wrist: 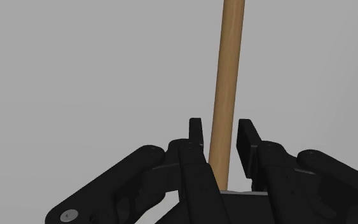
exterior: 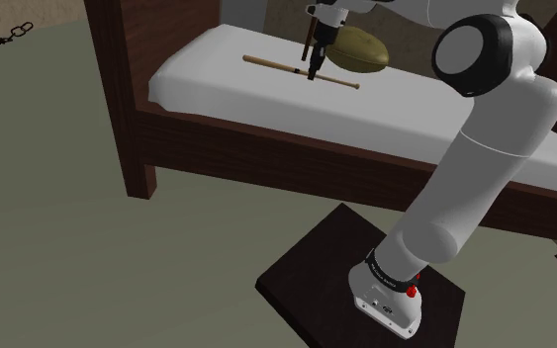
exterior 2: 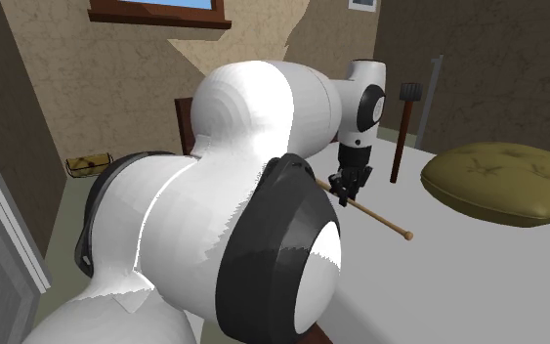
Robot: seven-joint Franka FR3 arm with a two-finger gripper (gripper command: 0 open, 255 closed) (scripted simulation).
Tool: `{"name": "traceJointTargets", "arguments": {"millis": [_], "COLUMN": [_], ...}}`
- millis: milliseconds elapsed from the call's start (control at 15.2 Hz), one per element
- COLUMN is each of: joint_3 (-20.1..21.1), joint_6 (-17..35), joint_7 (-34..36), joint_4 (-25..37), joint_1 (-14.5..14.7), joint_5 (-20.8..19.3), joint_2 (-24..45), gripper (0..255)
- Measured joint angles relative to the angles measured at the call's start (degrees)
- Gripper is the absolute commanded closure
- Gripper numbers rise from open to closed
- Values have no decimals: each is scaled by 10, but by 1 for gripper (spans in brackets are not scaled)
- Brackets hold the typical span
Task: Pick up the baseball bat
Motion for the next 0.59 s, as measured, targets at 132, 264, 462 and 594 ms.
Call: {"name": "traceJointTargets", "arguments": {"millis": [132,264,462,594], "joint_3": [-1,-1,-1,-1], "joint_6": [3,8,11,3], "joint_7": [0,0,0,0], "joint_4": [3,3,1,9], "joint_1": [-1,-1,-1,-2], "joint_5": [0,0,0,-1], "joint_2": [3,4,3,5], "gripper": [255,255,255,255]}}
